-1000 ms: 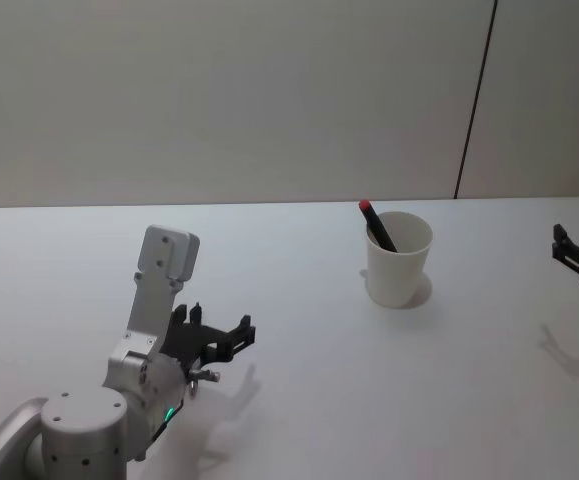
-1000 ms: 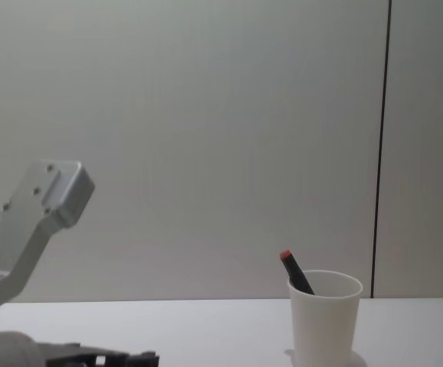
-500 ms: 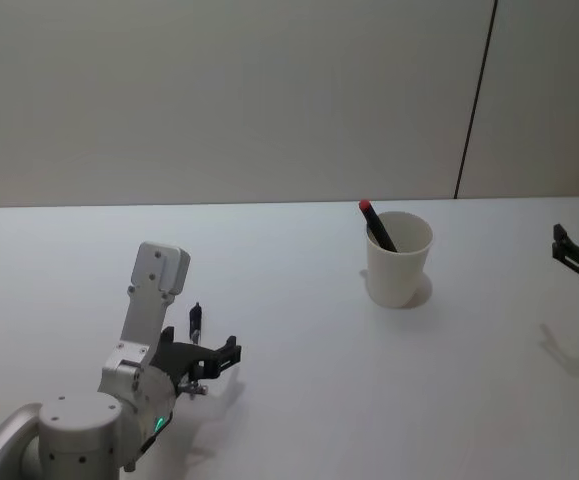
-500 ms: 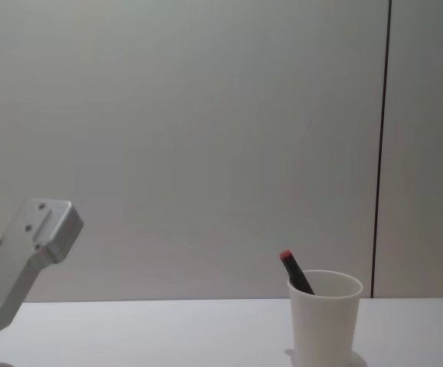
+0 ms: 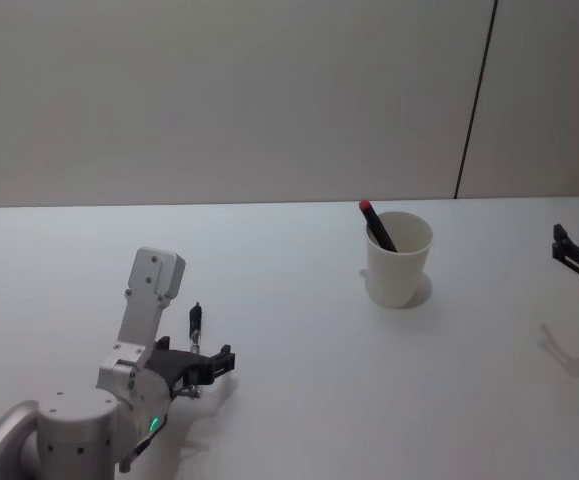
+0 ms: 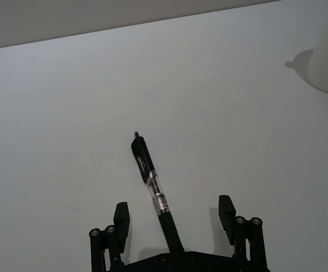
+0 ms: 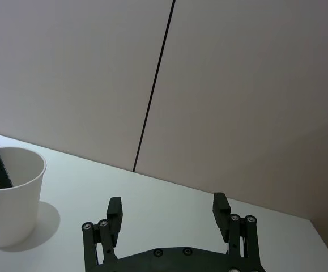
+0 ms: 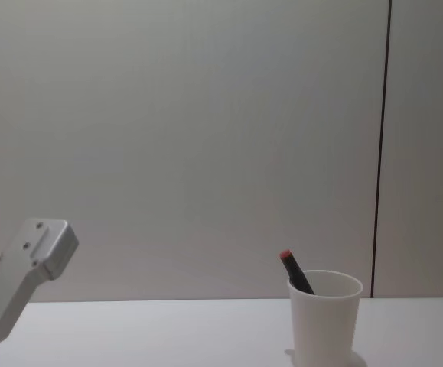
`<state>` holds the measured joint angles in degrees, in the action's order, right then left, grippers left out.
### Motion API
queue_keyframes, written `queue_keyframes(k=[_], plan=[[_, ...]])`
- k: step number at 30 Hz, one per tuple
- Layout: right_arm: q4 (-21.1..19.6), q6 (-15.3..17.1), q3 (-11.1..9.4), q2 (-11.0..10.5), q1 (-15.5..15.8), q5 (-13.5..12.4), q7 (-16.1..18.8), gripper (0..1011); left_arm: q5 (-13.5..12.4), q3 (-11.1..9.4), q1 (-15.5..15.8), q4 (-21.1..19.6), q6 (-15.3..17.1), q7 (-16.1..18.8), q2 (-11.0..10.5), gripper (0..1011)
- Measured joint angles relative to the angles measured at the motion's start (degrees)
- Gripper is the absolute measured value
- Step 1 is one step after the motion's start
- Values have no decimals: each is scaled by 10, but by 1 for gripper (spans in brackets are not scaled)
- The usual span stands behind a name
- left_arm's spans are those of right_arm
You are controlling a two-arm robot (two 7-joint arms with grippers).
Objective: Place the pen into the pen holder.
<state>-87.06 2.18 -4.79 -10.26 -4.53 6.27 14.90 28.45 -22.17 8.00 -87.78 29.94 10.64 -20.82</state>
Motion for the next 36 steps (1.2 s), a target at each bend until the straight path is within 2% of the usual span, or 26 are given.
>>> queue_keyframes(k=[18,26,29,33,34,36], plan=[[0,0,0,0,0,0,0,1001,-3,8,18,34,25,-24,9,992],[0,0,0,0,0,0,0,1002,-4,11,22,43,33,-26,11,833],[0,0,0,0,0,0,0,1002,-5,12,23,45,36,-26,12,702],[0,0,0,0,0,0,0,1002,-6,14,24,47,37,-26,12,625],[0,0,0,0,0,0,0,1001,-7,14,24,48,38,-26,12,565],[0,0,0,0,0,0,0,1002,-8,15,24,49,39,-26,12,530]])
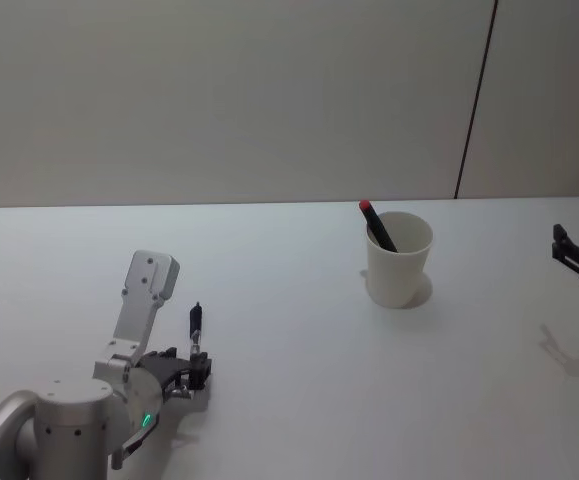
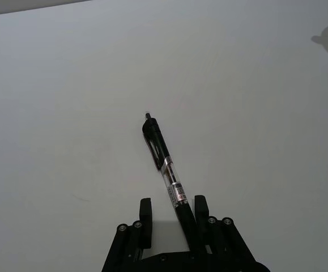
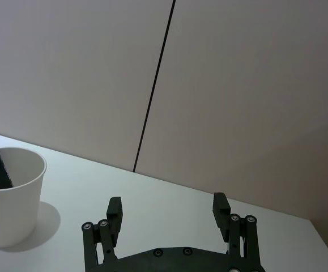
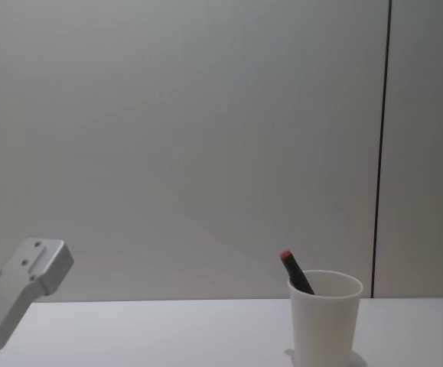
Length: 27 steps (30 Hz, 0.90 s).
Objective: Place the pen into the pen holder.
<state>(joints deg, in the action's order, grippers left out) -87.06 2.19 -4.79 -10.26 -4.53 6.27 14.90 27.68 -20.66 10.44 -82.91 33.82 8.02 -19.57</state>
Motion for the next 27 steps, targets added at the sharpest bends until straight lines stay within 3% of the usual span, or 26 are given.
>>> queue_keyframes(k=[3,8,20,27], plan=[[0,0,0,0,0,0,0,1001,-1,1,0,1,1,-1,0,399],[0,0,0,0,0,0,0,1001,-3,3,1,3,3,-2,0,272],[0,0,0,0,0,0,0,1002,-8,7,1,4,5,-8,0,169],[0,0,0,0,0,0,0,1002,-17,10,-2,-3,-10,-7,-3,137]])
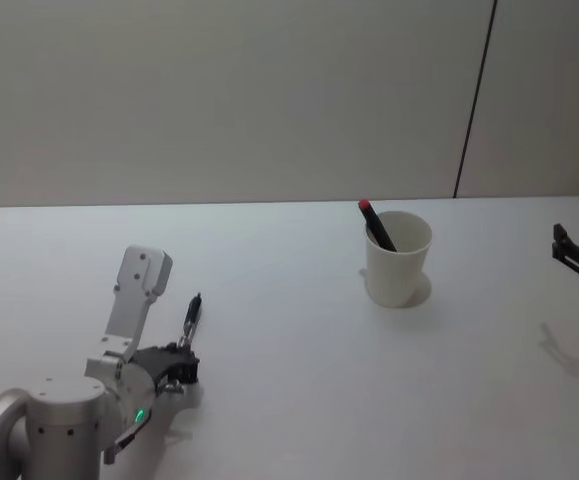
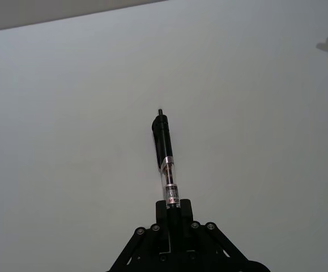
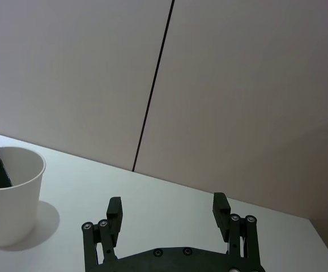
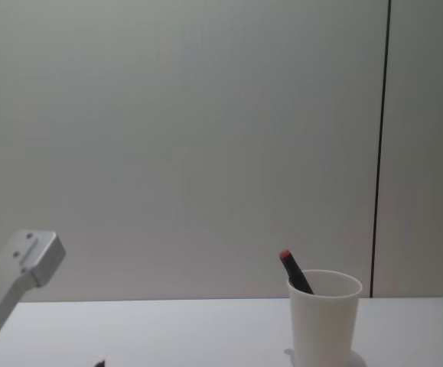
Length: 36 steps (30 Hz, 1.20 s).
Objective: Place the pen into the pen holder.
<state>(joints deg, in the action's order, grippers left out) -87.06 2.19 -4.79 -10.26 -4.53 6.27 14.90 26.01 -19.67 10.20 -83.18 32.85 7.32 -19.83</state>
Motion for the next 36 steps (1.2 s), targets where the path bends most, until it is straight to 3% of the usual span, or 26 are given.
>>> queue_keyframes(k=[20,36], plan=[[0,0,0,0,0,0,0,1001,-50,6,-22,-60,-99,-4,-16,136],[0,0,0,0,0,0,0,1001,-102,-2,-24,-82,-215,-85,-17,136]])
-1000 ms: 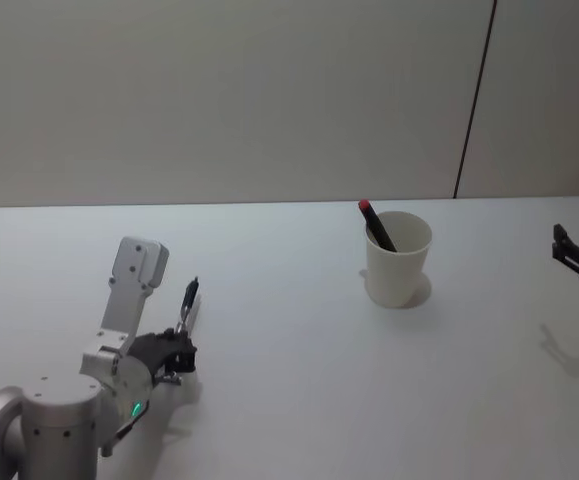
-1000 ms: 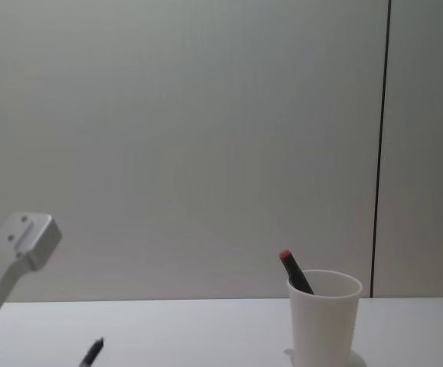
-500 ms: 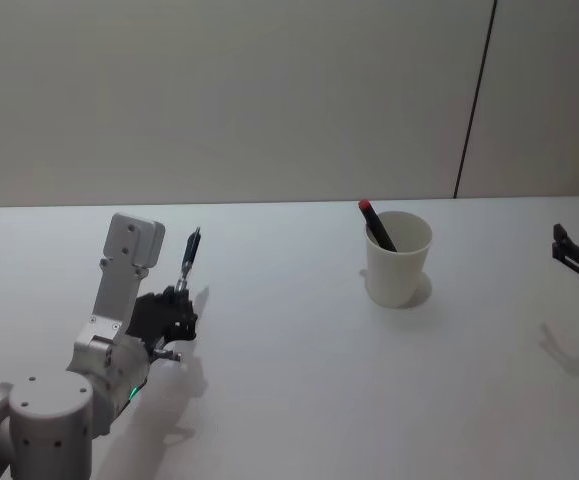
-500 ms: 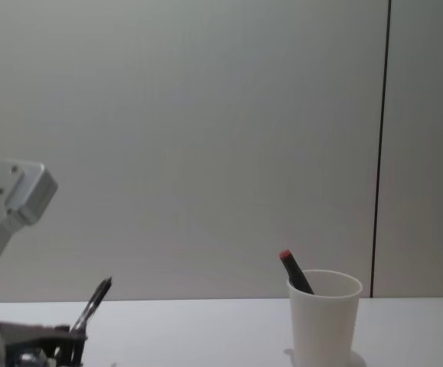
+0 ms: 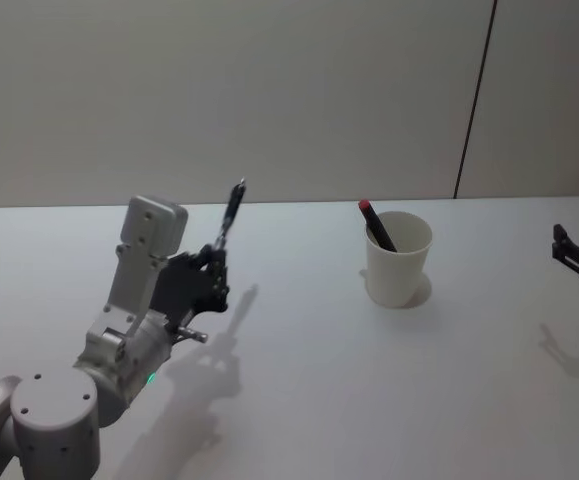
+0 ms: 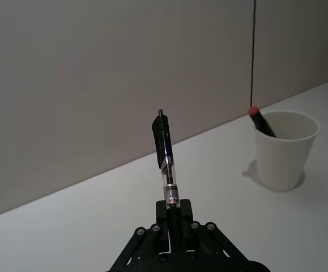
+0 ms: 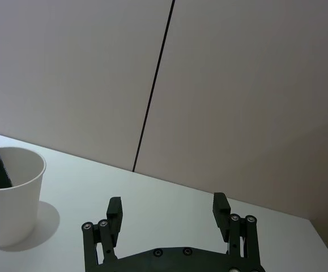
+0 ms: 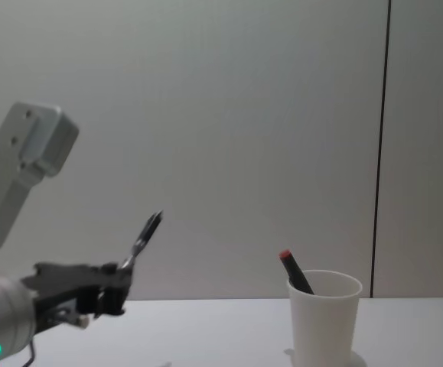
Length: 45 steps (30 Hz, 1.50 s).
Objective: Place the pen into the pen holder.
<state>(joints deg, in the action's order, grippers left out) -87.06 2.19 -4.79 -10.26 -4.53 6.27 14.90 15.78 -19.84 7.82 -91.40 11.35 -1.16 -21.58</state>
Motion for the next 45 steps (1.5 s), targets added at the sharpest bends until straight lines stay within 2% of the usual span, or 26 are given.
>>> queue_keyframes(k=[10,18,30,45], plan=[[0,0,0,0,0,0,0,1001,-38,-11,19,13,-75,-76,16,136],[0,0,0,0,0,0,0,1002,-70,-23,45,35,-109,-125,38,136],[0,0,0,0,0,0,0,1001,-112,-42,84,77,-133,-169,75,136],[0,0,0,0,0,0,0,1001,-130,-56,113,113,-145,-220,102,136]])
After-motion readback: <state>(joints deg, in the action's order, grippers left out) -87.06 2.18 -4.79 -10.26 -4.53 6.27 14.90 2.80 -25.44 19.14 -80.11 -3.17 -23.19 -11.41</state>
